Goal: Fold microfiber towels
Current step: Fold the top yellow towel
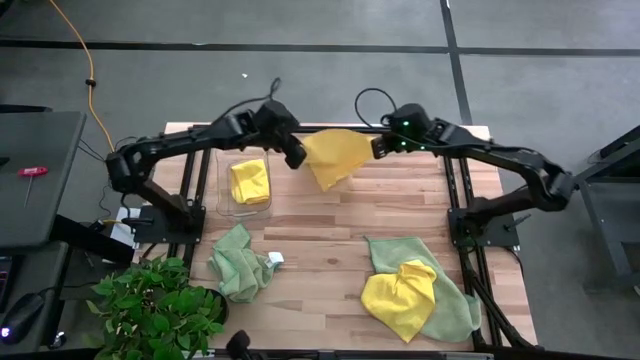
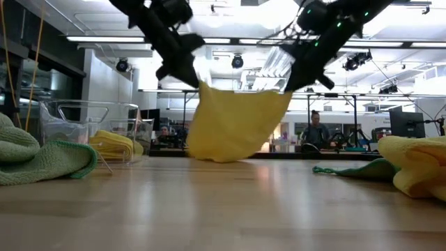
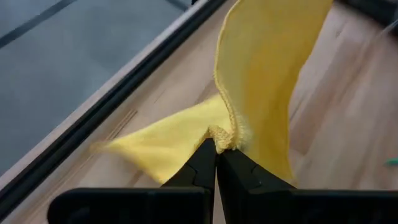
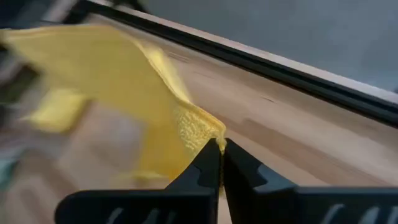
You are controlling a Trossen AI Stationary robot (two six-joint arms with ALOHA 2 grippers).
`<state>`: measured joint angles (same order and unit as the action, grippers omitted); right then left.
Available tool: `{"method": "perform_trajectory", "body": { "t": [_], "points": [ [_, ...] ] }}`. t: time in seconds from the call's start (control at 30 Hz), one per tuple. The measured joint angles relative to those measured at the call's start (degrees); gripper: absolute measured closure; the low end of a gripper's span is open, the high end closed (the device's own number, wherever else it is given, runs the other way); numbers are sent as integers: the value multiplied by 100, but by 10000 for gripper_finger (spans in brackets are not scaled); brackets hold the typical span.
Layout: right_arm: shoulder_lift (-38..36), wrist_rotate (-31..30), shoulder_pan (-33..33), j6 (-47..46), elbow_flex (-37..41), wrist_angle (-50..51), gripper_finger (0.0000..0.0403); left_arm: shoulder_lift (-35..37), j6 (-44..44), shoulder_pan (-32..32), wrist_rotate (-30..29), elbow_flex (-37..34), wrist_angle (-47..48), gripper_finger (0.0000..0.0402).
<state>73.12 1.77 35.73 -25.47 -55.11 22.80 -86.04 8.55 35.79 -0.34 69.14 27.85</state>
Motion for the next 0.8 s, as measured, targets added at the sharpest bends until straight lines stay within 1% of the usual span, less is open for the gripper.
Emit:
{"method": "perform_trajectory", "body": {
  "t": [0.07,0.17,0.3,0.43,0.5,0.6,0.8],
  "points": [
    [-202,423,72,47,0,-1,402,159,52,15,136,48,14,401],
    [-382,927,117,142,0,-15,402,243,48,-8,153,286,155,401],
    [-461,1183,156,198,0,-100,402,254,-139,-59,144,699,195,401],
    [-451,1160,320,396,-255,36,403,254,-477,-16,-95,1014,215,401],
    [-450,1021,463,629,-513,214,403,254,-664,58,-183,1104,244,401],
    [-440,717,743,1083,-935,589,403,251,-840,231,-192,1115,265,401],
    [-99,674,1258,1900,-1668,983,403,15,-1177,649,-184,1113,42,401]
  ]
}}
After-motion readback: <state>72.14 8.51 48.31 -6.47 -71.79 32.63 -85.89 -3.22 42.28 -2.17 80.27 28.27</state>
